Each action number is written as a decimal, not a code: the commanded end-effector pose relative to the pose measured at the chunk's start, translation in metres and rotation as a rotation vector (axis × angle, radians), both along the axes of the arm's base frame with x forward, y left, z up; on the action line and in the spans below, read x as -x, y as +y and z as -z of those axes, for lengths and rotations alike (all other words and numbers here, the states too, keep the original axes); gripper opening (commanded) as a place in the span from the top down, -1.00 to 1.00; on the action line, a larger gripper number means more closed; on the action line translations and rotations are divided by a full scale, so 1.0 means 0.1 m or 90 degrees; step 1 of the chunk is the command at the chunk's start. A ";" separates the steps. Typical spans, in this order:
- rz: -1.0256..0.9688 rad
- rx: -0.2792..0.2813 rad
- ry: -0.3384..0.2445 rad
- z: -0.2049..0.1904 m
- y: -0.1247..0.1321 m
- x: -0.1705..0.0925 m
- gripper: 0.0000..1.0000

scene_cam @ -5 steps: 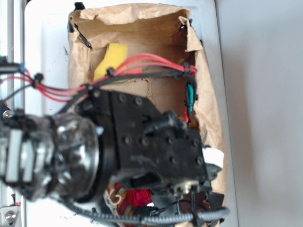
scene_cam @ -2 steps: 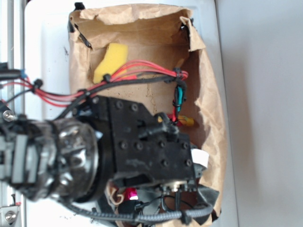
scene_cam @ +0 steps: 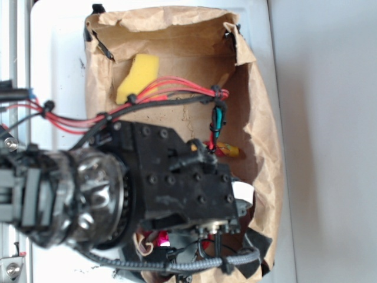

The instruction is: Grab the red paper.

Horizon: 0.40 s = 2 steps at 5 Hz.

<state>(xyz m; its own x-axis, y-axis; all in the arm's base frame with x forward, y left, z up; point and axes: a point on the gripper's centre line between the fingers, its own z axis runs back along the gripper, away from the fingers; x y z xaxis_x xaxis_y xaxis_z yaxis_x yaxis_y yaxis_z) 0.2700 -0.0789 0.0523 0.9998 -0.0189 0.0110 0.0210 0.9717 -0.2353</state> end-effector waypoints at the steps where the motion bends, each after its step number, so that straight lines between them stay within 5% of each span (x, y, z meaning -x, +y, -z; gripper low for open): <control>1: 0.024 -0.005 -0.004 0.12 -0.14 -0.03 -1.00; 2: 0.017 0.002 -0.013 0.12 -0.17 -0.01 -1.00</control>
<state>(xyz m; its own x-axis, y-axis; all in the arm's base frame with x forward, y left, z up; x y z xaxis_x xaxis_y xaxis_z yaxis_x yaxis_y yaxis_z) 0.2728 -0.0828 0.0295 0.9997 -0.0194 0.0131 0.0220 0.9709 -0.2384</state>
